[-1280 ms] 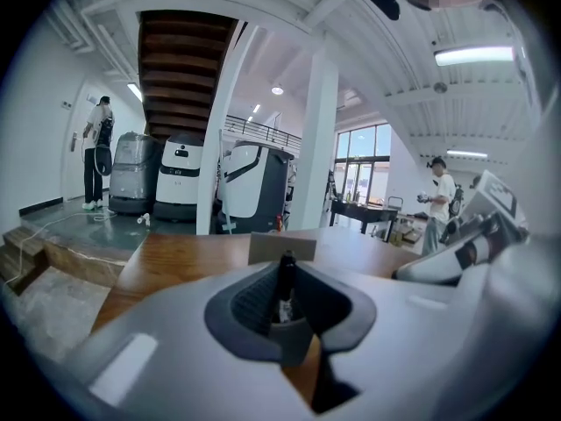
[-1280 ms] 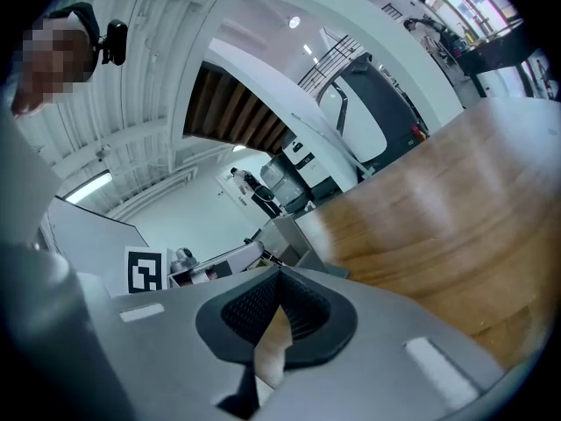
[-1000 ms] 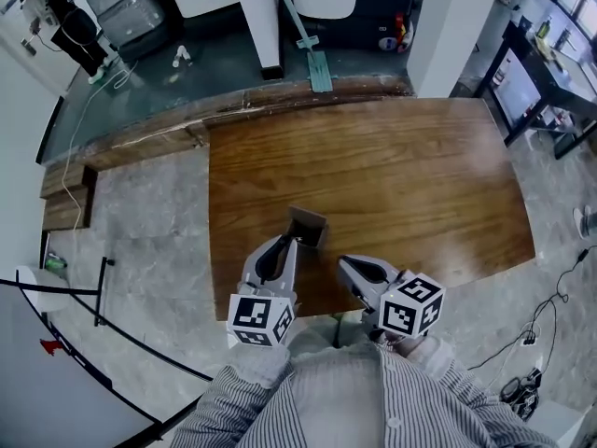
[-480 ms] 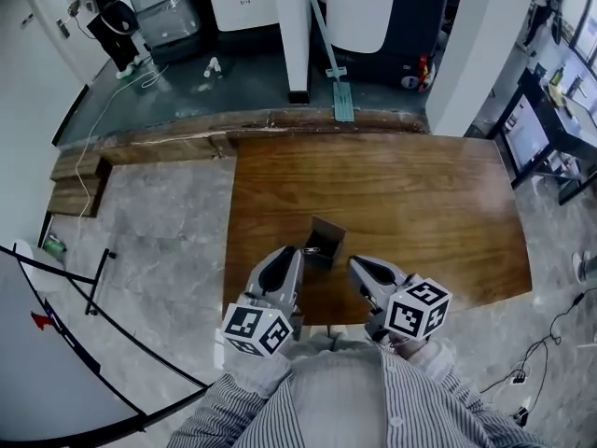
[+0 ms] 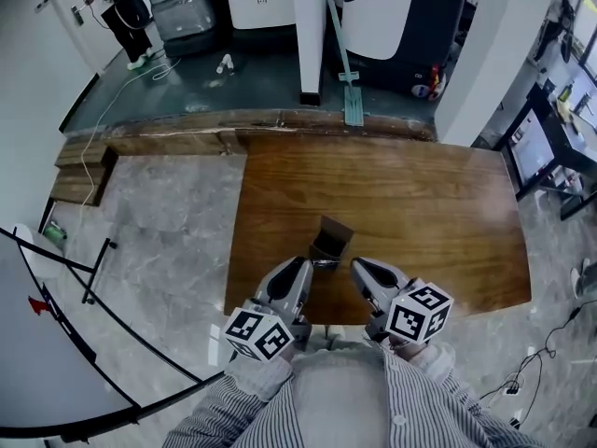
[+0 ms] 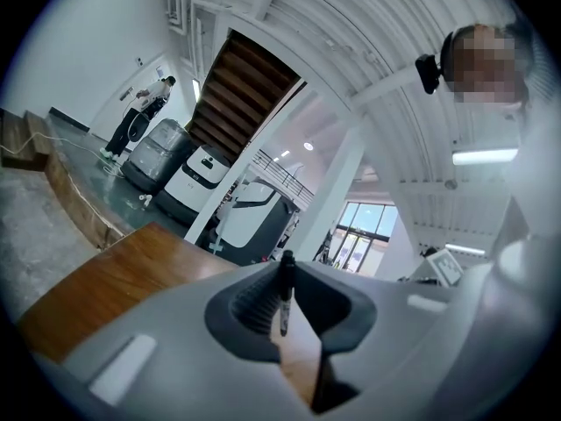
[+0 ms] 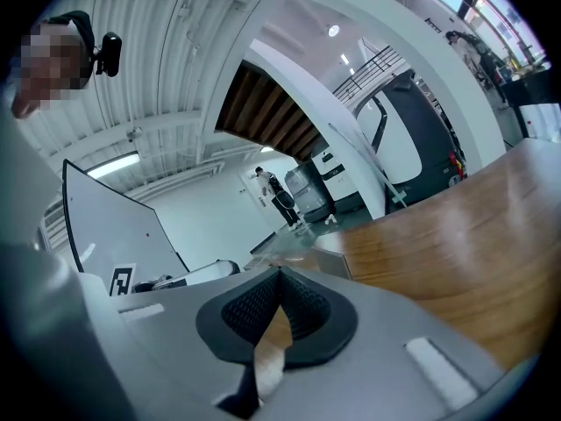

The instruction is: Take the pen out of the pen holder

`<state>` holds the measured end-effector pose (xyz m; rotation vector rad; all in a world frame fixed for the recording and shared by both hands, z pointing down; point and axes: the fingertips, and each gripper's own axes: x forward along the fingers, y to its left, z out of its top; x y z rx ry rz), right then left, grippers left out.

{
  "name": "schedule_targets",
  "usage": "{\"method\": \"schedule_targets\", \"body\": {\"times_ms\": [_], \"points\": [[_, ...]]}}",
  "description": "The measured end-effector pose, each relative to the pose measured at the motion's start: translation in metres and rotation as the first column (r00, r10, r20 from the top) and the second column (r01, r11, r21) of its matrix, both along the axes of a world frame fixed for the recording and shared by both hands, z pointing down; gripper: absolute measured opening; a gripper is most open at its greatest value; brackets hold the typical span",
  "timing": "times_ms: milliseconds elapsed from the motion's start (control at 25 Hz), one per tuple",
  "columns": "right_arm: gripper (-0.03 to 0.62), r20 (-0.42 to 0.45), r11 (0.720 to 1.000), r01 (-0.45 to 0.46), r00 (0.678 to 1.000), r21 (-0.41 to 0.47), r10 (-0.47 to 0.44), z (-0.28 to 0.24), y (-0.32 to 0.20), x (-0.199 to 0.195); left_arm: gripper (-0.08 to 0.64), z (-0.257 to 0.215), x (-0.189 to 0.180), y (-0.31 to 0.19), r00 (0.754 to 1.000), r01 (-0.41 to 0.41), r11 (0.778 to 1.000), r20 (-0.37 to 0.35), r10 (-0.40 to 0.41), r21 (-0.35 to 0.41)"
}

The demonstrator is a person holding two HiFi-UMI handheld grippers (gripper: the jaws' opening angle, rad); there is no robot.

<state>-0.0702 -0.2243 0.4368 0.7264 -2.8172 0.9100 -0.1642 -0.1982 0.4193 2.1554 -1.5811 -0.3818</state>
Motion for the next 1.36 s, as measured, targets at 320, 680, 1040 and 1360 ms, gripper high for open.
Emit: {"method": "schedule_targets", "body": {"times_ms": [320, 680, 1040, 1360], "points": [[-0.002, -0.043, 1.0, 0.005, 0.999, 0.03, -0.004, 0.003, 0.004, -0.005, 0.046, 0.011, 0.002, 0.0, 1.0, -0.019, 0.999, -0.019, 0.019, -0.038], [-0.002, -0.051, 1.0, -0.001, 0.999, 0.019, 0.002, 0.006, 0.008, -0.007, 0.046, 0.018, 0.002, 0.0, 0.999, -0.039, 0.997, -0.036, 0.036, -0.064], [-0.002, -0.045, 1.0, -0.011, 0.999, -0.002, 0.011, 0.009, 0.005, -0.006, 0.046, 0.019, 0.004, -0.004, 0.998, -0.061, 0.996, -0.009, 0.061, -0.063], [-0.002, -0.052, 1.0, 0.005, 0.999, -0.002, -0.005, 0.008, 0.006, -0.01, 0.046, 0.017, 0.004, -0.006, 0.997, -0.071, 0.995, -0.011, 0.071, -0.064]]}}
